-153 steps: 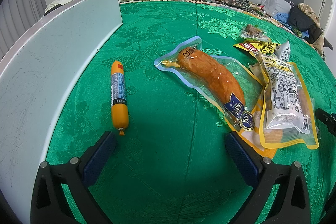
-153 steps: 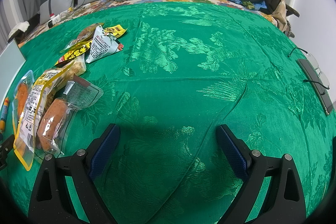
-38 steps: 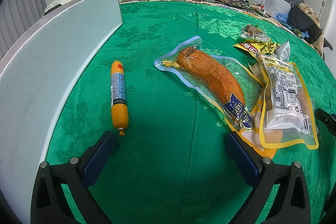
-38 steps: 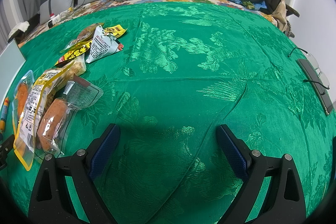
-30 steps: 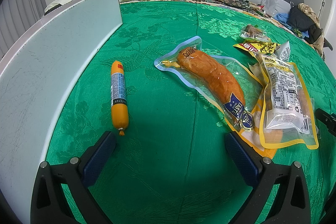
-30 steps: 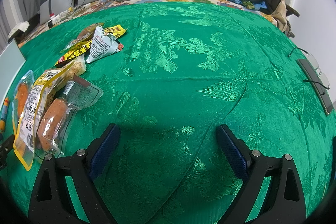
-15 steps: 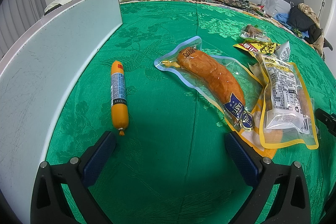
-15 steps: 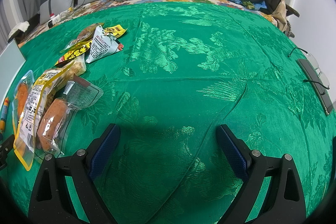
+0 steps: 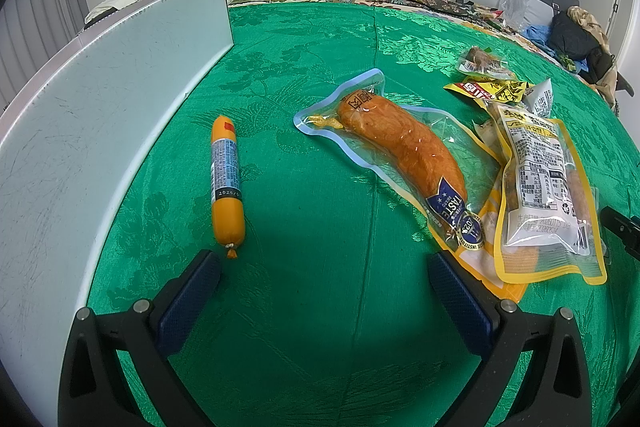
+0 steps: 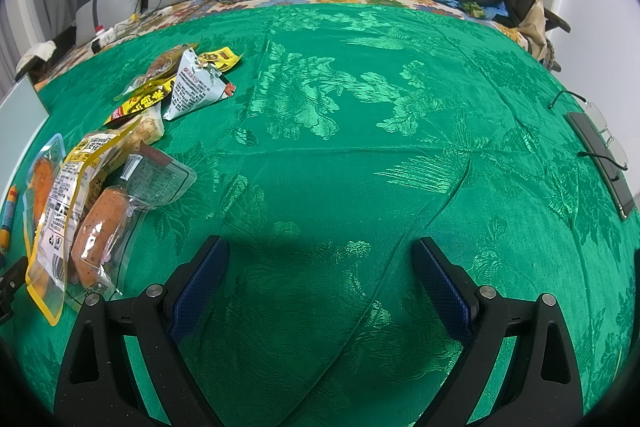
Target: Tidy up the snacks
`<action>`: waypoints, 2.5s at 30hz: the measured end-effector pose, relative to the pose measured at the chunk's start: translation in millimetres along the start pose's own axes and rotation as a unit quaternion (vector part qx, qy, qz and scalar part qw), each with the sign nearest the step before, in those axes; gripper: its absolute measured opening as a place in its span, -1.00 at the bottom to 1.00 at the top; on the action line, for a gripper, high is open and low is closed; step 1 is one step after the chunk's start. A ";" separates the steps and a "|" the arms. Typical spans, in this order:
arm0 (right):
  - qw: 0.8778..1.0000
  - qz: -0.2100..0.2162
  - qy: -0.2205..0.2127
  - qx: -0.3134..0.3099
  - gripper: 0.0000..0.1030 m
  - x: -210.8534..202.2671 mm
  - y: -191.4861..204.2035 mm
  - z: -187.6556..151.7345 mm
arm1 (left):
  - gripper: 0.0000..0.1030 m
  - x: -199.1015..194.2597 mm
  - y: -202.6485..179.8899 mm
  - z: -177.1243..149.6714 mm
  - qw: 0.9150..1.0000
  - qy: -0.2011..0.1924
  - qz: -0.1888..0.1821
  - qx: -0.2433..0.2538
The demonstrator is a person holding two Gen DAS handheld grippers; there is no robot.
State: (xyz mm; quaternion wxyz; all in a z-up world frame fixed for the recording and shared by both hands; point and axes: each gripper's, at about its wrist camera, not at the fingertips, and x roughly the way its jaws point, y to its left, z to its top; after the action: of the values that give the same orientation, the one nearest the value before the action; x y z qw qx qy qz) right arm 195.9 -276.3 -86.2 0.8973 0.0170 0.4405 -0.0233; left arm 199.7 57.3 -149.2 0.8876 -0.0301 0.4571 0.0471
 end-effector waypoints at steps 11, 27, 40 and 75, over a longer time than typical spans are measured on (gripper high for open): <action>1.000 0.000 0.000 0.000 0.87 -0.1 0.0 0.0 | 1.00 0.5 0.0 -0.3 1.000 0.000 0.000 0.000; 1.000 0.000 0.000 0.004 0.87 -1.3 0.6 -0.8 | 1.00 1.3 0.1 -0.7 1.000 0.000 0.000 0.000; 1.000 0.000 -0.001 0.005 0.87 -1.3 0.6 -0.4 | 1.00 -3.6 1.6 3.7 0.996 0.030 -0.045 0.065; 0.996 0.054 0.010 -0.075 0.85 -37.5 16.7 -52.0 | -0.70 -56.0 57.5 -39.4 0.995 0.055 -0.076 -0.012</action>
State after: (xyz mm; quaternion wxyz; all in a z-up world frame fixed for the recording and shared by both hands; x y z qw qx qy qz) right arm 132.9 -256.0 -88.0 0.8915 -0.0260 0.4485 0.0579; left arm 129.1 107.5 -127.1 0.8615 -0.0783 0.5014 -0.0171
